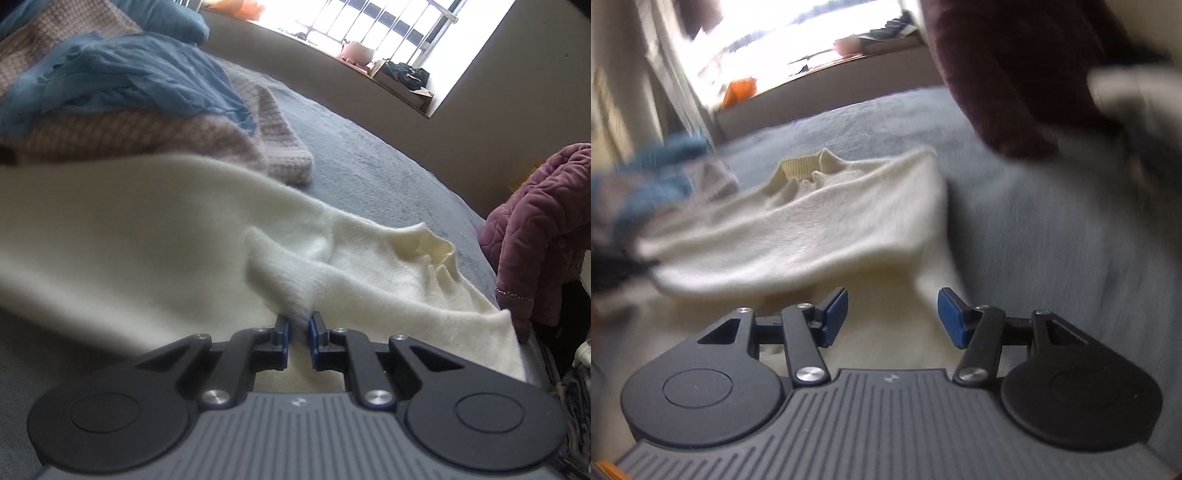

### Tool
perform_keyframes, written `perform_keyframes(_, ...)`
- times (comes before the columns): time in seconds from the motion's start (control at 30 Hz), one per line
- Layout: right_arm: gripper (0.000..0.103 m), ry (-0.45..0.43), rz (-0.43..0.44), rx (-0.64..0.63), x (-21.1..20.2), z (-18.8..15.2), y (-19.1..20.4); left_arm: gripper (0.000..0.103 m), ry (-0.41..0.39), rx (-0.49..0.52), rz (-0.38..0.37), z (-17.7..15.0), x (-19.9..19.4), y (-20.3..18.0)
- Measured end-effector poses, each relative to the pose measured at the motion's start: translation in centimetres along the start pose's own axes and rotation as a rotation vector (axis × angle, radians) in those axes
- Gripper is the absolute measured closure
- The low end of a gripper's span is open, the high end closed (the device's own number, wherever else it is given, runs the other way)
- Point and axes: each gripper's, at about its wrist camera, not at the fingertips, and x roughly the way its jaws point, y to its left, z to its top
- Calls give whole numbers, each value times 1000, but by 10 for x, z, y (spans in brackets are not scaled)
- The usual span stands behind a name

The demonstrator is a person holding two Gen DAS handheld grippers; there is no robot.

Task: Fold clothes

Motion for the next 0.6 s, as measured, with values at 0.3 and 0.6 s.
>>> perform_keyframes(0.3, 89, 30, -134, -105, 30, -5, -15, 91, 34, 95, 32, -14, 12, -6)
perform_keyframes(0.6, 76, 89, -56, 92, 26, -16, -54, 68, -28, 101, 57, -10, -3, 28)
